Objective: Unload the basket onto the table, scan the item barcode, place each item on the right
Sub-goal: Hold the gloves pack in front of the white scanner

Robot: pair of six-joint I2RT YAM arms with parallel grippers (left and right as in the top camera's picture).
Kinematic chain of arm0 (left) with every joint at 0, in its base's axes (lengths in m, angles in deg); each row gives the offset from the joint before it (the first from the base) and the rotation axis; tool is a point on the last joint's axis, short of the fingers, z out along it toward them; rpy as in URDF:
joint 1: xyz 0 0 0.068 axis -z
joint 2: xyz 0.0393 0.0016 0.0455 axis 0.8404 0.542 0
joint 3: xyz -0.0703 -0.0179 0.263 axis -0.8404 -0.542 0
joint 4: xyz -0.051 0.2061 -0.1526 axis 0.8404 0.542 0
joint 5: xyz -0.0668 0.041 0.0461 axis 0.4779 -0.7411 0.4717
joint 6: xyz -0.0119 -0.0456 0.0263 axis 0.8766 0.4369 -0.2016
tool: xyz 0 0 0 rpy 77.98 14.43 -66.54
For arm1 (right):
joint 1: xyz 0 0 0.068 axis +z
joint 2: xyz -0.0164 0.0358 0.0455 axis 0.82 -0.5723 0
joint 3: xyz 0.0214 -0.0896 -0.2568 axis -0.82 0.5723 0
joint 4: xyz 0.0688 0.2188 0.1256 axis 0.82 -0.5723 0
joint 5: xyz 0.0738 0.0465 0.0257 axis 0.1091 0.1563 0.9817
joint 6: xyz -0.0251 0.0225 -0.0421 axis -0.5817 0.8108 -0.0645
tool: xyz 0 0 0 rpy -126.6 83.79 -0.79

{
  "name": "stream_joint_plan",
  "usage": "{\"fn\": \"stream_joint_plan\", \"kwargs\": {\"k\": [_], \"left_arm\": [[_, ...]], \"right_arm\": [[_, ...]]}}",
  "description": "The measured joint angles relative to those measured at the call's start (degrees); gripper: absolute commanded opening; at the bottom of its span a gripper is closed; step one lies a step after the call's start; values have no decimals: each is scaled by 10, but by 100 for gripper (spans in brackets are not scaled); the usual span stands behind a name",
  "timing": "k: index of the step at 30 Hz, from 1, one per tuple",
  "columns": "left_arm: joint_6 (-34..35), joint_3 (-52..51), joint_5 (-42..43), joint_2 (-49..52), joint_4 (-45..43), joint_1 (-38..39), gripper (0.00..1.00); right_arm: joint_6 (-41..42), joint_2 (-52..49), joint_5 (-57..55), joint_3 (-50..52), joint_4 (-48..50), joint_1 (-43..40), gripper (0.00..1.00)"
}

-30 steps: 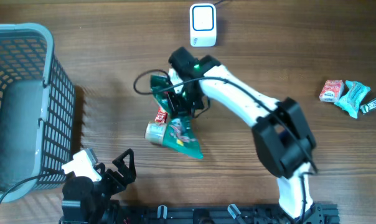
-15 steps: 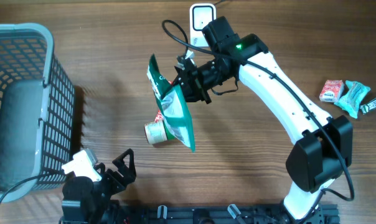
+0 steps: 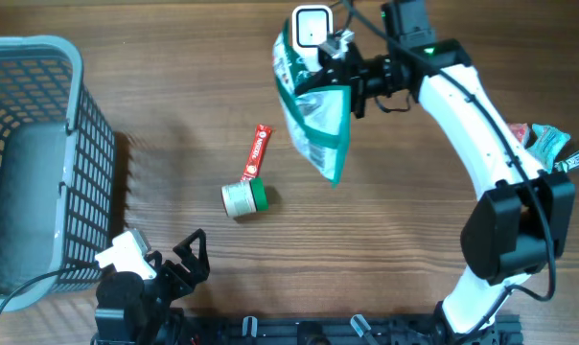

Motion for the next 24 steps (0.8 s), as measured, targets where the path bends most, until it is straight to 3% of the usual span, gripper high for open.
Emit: {"fn": "stream_joint_plan", "kwargs": {"k": [12, 17, 24], "left_arm": [[0, 0, 0, 0, 0, 0, 100], [0, 0, 0, 0, 0, 0, 100], [0, 0, 0, 0, 0, 0, 100]], "right_arm": [[-205, 0, 0, 173, -60, 10, 4], [-240, 0, 0, 237, -49, -3, 4], [-243, 0, 0, 249, -57, -16, 4]]}}
